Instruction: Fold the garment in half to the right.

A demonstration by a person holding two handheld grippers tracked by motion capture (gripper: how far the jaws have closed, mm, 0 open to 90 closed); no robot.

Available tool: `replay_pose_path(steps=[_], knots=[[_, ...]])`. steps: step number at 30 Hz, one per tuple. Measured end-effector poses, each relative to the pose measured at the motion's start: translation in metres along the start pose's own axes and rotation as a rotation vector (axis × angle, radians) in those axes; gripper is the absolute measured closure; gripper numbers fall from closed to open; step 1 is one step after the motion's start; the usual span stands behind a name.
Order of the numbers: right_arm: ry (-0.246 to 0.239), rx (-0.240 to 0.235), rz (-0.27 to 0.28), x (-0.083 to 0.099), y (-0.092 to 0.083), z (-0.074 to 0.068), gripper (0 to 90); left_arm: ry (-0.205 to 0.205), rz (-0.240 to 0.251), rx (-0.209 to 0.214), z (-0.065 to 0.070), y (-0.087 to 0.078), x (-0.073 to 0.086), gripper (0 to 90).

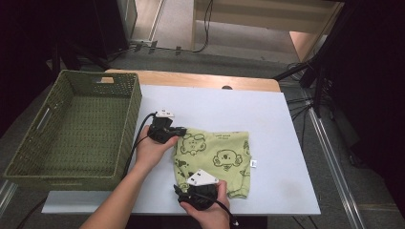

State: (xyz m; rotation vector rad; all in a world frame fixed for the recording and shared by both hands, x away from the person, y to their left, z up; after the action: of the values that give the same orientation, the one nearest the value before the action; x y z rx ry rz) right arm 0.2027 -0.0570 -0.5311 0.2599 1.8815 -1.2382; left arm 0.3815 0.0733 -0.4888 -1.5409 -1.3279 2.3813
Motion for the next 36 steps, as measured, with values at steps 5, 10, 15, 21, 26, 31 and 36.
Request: replay_pose_path(steps=[5, 10, 15, 21, 26, 31, 36], knots=[[-0.014, 0.044, 0.001, 0.001, 0.000, -0.001, 42.0, -0.007, 0.005, -0.006, -0.001, -0.001, 0.000, 82.9], [-0.025, 0.097, 0.007, 0.003, -0.001, 0.000, 58.2, -0.010, 0.006, -0.007, -0.002, 0.000, 0.002, 82.9], [-0.002, 0.098, 0.013, 0.003, -0.003, 0.006, 74.3, -0.013, 0.008, -0.010, -0.002, -0.001, 0.001, 82.9], [0.000, 0.103, 0.048, 0.005, -0.006, 0.004, 76.5, -0.041, 0.008, -0.001, -0.004, -0.001, 0.001, 82.9], [0.005, 0.088, 0.090, 0.007, -0.013, 0.007, 76.7, -0.036, 0.007, -0.008, -0.004, -0.003, 0.001, 82.8], [0.004, 0.087, 0.116, 0.005, -0.018, 0.004, 76.8, -0.041, 0.019, -0.026, -0.004, -0.007, 0.000, 82.8], [-0.002, 0.082, 0.133, 0.000, -0.018, 0.001, 76.8, -0.049, 0.022, -0.063, -0.007, -0.011, 0.002, 82.9]])
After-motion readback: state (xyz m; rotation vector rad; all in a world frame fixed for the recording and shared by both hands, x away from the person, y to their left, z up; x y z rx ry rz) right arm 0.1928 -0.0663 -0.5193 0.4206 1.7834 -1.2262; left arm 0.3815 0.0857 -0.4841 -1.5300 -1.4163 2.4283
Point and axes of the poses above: each handheld gripper's, and its own axes: y roughly forward along the jaws, x roughly out of its underside, z roughly to its right, the point moved 2 cm from there along y, roughly forward along the jaws, and after that the axes turned 6 degrees about y, right-handed, at the moved point
